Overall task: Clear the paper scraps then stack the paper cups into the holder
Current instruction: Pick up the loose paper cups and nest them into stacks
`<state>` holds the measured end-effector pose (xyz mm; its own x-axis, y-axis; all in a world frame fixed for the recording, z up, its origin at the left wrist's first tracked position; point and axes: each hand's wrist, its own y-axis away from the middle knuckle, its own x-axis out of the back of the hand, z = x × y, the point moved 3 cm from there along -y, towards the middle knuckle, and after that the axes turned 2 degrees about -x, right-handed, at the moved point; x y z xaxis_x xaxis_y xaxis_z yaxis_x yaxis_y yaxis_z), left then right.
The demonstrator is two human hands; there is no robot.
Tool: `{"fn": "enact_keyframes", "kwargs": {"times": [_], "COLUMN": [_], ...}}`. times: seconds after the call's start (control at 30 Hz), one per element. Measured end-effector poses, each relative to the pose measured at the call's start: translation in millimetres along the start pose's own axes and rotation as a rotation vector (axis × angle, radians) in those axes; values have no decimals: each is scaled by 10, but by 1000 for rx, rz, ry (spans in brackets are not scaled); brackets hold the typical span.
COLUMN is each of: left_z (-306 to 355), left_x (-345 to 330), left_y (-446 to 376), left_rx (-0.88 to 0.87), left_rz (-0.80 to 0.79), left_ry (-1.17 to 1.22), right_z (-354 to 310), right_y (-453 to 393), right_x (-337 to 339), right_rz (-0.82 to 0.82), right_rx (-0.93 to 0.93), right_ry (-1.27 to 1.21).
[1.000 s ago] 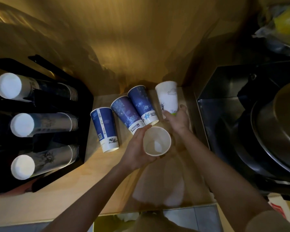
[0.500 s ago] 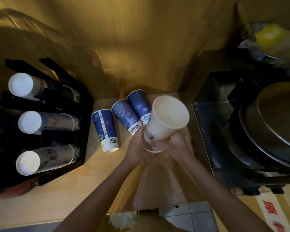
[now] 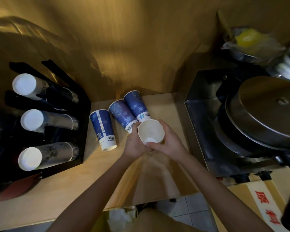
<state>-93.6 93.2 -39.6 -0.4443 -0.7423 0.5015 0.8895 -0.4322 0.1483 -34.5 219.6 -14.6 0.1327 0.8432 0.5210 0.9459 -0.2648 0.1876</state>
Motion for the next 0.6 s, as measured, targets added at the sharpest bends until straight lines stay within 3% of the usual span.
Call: {"fn": "enact_keyframes", "kwargs": {"times": [0.3,0.6], "left_z": [351,703], "left_x": [-126,-569], "left_y": [-197,-318], "left_rx": [-192,-285], "left_rz": [-28,-134], "left_ry": [-241,-293], "right_z": [9,321], "right_y": [-101,-27], "right_x": [425,805], "right_rz": [45,139], "right_rx": [-12,-112], "right_ry": [152,191]}}
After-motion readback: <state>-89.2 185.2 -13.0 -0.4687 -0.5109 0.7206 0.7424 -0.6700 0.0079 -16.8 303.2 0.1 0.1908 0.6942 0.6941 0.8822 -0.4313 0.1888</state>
